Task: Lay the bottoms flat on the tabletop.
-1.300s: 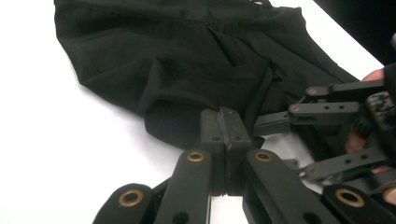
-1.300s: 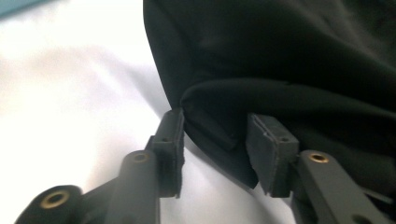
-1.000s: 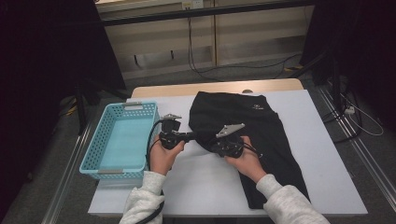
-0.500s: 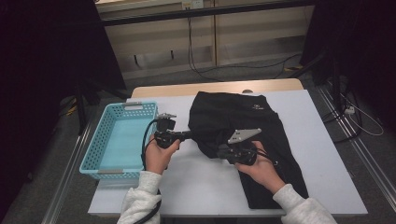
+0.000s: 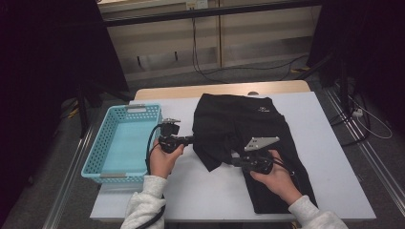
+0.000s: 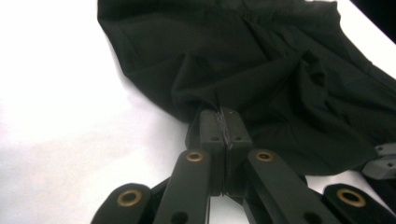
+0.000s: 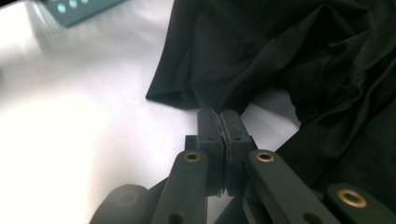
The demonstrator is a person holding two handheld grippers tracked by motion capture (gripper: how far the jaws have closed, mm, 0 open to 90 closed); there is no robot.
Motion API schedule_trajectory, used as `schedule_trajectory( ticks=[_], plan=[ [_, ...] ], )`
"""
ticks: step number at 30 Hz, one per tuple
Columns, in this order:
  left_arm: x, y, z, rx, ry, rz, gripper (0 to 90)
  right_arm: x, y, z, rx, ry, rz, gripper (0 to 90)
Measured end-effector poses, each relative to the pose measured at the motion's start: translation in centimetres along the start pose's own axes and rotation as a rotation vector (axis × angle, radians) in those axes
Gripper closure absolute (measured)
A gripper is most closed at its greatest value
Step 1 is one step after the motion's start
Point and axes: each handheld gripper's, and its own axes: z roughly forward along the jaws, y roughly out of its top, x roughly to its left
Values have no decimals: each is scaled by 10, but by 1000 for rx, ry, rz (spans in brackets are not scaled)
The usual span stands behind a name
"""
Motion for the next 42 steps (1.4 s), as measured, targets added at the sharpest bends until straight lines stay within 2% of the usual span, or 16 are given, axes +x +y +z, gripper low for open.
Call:
schedule_trajectory(
  ticks=[4, 6, 8, 10, 11, 14, 17, 23, 27, 29, 33, 35, 36, 38, 40, 42],
  plan=[
    [-1, -2, 1, 4, 2, 13, 863, -2, 1, -1, -26, -15, 13, 889],
    [-3, -5, 2, 8, 4, 21, 755, -4, 2, -1, -33, -31, 16, 889],
    [-6, -8, 1, 32, 7, 40, 659, -4, 2, -1, -34, -28, 20, 889],
    [-9, -11, 1, 28, 43, 59, 448, -6, 3, -2, -40, -31, 19, 889],
    [-10, -13, -1, 28, 58, 69, 382, -6, 3, -2, -40, -31, 21, 889],
    [-13, -19, -4, 15, 95, 80, 244, -7, 2, -1, -36, -43, 17, 889],
    [-16, -27, -5, 23, 114, 91, 212, -7, 2, 0, -33, -43, 20, 889],
    [-28, -44, 4, 73, 104, 130, 225, -7, 0, 1, -31, -48, 16, 889],
    [-35, -48, 13, 81, 91, 127, 263, -6, 0, 0, -38, -59, 21, 889],
    [-40, -50, 17, 88, 84, 145, 321, -6, 0, -1, -42, -62, 20, 889],
    [-42, -49, 22, 94, 94, 131, 379, -5, -1, -1, -41, -65, 21, 889],
    [-42, -49, 22, 95, 91, 137, 452, -5, -2, 0, -38, -66, 19, 889],
    [-42, -48, 22, 104, 81, 130, 521, -5, -2, 0, -39, -67, 18, 889],
    [-42, -48, 22, 106, 70, 118, 564, -6, -3, 0, -39, -69, 20, 889],
    [-44, -48, 23, 115, 61, 108, 672, -6, -3, 0, -38, -69, 24, 889],
    [-45, -49, 23, 120, 57, 104, 718, -6, -4, 0, -40, -71, 24, 889]
  ],
)
